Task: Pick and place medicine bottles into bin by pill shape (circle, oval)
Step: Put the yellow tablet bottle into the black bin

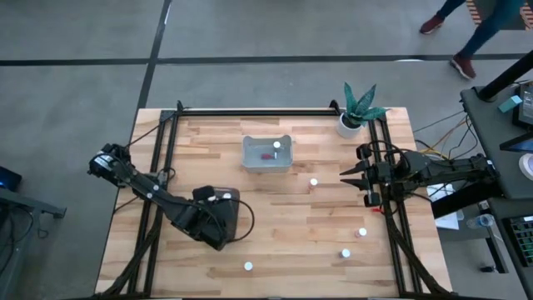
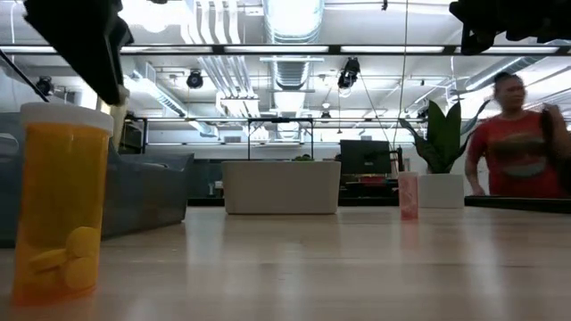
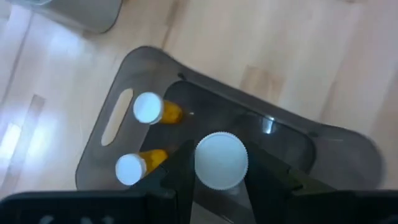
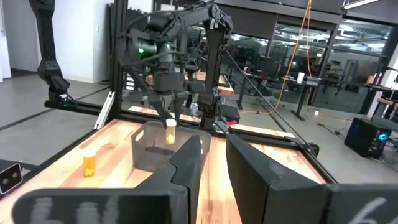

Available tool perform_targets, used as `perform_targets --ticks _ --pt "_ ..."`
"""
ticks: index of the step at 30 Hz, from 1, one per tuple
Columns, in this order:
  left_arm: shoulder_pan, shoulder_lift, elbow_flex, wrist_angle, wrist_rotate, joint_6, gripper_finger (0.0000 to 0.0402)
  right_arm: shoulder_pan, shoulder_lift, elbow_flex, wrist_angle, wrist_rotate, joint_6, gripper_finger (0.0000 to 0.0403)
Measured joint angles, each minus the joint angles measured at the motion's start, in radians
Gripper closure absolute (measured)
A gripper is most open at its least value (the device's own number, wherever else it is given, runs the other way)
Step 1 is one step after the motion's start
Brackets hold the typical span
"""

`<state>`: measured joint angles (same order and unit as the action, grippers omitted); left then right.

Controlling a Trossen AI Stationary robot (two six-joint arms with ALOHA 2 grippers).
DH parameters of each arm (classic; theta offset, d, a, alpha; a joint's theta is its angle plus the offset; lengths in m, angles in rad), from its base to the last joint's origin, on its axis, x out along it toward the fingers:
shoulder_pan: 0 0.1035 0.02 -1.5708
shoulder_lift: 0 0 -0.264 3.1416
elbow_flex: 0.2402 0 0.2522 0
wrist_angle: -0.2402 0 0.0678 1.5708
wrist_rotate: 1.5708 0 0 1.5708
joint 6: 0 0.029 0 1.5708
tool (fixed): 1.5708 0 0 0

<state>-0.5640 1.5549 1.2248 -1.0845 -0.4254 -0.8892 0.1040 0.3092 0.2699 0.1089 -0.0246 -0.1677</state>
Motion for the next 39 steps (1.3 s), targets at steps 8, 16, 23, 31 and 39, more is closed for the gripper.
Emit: perform_targets --ticks 8,16,23,31,39 --pt "0.001 -0.067 -0.178 0.191 -0.029 -0.024 0.0304 0.0 0.0 0.0 0.0 0.0 0.001 0.0335" --pt "0.016 -0.071 -0.295 0.318 -0.038 -0.048 0.0304 0.0 0.0 -0.001 0.0 -0.001 0.0 0.0335" --pt "0.039 -0.07 -0.309 0.348 -0.046 -0.039 0.0304 0.0 0.0 -0.001 0.0 0.0 0.0 0.0335" --pt "0.041 -0.069 -0.349 0.431 -0.038 -0.039 0.0304 0.0 0.0 -0.001 0.0 0.0 0.001 0.0335" --pt "0.041 -0.069 -0.354 0.431 -0.037 -0.029 0.0303 0.0 0.0 -0.001 0.0 0.0 0.002 0.0335"
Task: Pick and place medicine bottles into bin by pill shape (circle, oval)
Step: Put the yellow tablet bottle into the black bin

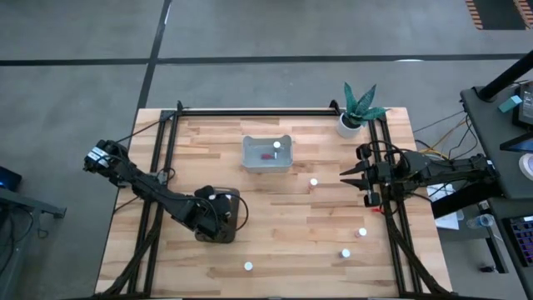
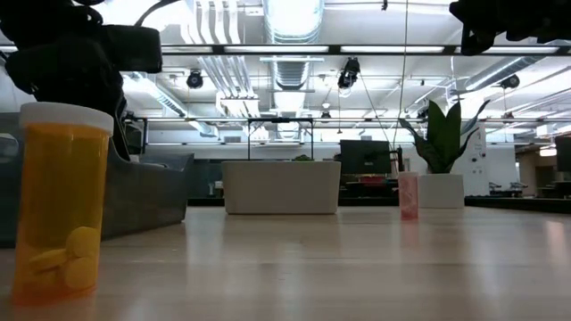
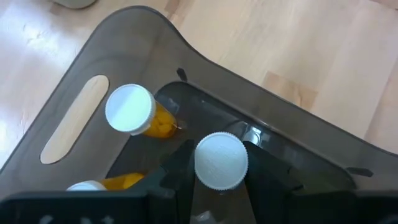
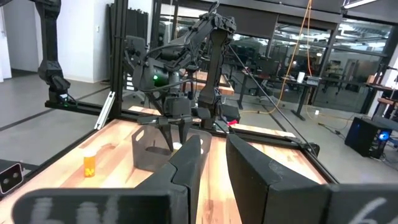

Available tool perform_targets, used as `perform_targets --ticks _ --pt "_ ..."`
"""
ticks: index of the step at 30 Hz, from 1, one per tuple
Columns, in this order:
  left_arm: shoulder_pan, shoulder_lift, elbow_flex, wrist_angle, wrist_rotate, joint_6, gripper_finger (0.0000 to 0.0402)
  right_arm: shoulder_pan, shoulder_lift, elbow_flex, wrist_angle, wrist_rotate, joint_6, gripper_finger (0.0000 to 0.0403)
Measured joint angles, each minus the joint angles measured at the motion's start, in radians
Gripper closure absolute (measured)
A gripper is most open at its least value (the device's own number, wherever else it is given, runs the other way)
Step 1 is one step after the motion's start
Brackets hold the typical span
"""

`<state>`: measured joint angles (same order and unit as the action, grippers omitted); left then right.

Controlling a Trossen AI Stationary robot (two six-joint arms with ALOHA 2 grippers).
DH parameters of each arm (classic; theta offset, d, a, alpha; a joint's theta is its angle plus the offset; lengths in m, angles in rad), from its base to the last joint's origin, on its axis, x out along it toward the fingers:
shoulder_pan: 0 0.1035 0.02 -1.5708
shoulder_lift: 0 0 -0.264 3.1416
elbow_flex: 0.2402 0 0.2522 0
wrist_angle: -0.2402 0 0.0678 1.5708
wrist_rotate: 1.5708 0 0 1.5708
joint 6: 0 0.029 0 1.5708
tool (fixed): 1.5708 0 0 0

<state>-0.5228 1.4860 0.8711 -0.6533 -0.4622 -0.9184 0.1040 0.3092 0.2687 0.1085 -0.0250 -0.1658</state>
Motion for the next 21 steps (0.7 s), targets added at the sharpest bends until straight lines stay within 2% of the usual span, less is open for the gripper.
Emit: perform_targets --ticks 11,21 --pt "0.002 0.0 -0.006 0.001 0.001 0.005 0.0258 0.0 0.0 0.0 0.0 0.0 0.001 0.0335" --pt "0.005 -0.002 0.011 -0.012 0.005 0.012 0.0249 0.0 0.0 0.0 0.0 0.0 0.001 0.0335"
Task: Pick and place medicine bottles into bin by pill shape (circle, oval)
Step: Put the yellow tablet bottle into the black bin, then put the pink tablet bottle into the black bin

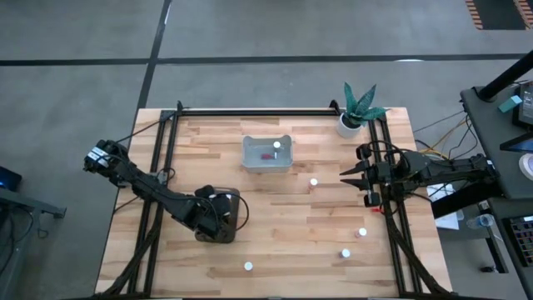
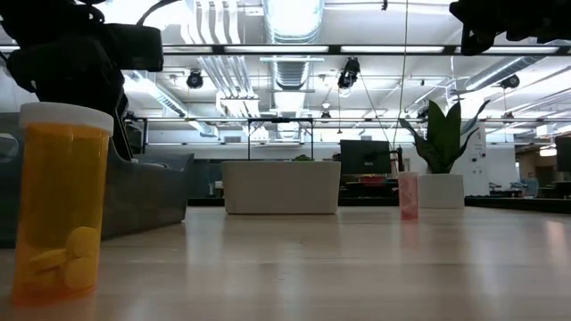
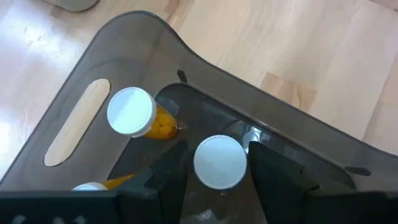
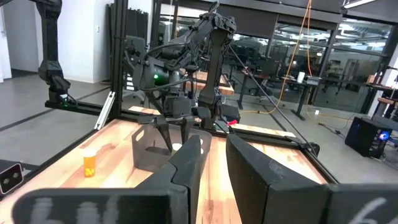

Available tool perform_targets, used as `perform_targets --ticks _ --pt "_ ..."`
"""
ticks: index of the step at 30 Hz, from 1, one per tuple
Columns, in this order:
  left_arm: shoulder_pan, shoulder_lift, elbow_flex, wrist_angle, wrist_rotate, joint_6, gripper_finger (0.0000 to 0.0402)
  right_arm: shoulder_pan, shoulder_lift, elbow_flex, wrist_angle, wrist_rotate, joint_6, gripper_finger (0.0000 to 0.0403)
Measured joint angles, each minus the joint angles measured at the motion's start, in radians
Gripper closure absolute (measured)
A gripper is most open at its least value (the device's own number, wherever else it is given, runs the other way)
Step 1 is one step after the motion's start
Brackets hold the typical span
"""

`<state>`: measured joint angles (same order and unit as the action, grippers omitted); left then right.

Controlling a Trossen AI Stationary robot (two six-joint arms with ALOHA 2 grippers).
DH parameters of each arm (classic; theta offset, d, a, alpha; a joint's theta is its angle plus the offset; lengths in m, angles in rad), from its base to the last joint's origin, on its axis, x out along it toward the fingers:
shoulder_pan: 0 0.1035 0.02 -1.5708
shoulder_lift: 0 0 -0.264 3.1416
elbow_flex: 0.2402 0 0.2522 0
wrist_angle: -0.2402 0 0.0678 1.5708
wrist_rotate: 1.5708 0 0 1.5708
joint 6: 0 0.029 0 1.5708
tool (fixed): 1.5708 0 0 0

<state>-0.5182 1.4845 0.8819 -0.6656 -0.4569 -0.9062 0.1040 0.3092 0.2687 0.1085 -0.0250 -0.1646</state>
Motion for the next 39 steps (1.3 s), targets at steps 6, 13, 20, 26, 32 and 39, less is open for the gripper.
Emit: perform_targets --ticks 6,13,20,26,32,39 --pt "0.001 -0.008 0.017 -0.041 0.013 0.006 0.0248 0.0 0.0 0.0 0.0 0.0 0.009 0.0335" --pt "0.002 -0.078 0.037 -0.086 0.017 0.027 0.0248 0.0 0.0 0.0 0.0 0.034 0.038 0.0335" --pt "0.011 -0.168 0.079 -0.077 -0.03 0.091 0.0248 0.0 0.016 0.0 0.001 0.114 0.07 0.0335" --pt "0.015 -0.227 0.086 0.058 -0.11 0.237 0.0248 0.0 0.05 0.0 0.018 0.131 0.157 0.0335" --pt "0.016 -0.237 0.084 0.27 -0.126 0.402 0.0248 0.018 0.108 0.0 0.023 0.092 0.322 0.0335" --pt "0.016 -0.231 0.081 0.396 -0.123 0.492 0.0248 0.094 0.2 0.046 -0.017 0.037 0.536 0.0335"
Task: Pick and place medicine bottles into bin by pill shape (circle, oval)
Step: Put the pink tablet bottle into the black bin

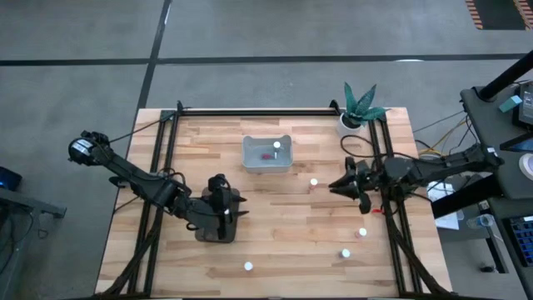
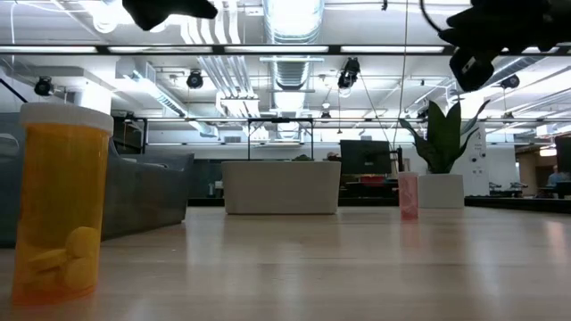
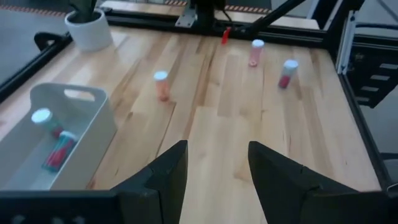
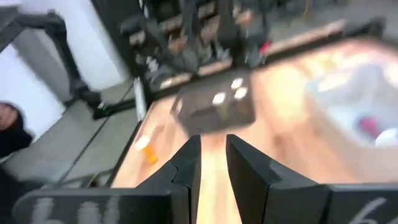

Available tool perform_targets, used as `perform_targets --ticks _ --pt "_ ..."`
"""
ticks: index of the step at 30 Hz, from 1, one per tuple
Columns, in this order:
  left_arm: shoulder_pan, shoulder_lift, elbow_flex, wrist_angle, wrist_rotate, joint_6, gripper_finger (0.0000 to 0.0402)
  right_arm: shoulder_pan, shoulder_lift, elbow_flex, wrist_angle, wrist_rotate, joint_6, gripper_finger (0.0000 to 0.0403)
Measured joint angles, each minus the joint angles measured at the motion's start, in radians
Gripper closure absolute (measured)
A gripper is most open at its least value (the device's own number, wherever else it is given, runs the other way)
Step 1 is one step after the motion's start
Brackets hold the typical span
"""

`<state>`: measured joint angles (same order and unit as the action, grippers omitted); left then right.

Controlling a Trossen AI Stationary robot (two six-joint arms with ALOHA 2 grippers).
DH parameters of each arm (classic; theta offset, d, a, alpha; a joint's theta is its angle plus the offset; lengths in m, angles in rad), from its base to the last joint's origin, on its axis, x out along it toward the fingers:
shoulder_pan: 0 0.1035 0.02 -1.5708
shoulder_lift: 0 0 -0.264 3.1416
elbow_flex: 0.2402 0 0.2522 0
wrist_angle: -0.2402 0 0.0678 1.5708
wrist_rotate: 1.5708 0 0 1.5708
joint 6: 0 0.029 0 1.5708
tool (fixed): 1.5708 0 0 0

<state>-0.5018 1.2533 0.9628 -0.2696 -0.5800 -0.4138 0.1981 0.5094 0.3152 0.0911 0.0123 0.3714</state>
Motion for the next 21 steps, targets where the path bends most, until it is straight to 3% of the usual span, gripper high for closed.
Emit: perform_targets --ticks 3,21 --pt "0.0 0.0 0.0 0.024 0.0 0.032 0.0248 0.05 0.048 0.058 -0.077 -0.029 0.093 0.0335" --pt "0.0 0.001 -0.003 0.027 0.0 0.037 0.0248 0.389 0.462 0.501 -0.965 -0.04 0.892 0.0335"
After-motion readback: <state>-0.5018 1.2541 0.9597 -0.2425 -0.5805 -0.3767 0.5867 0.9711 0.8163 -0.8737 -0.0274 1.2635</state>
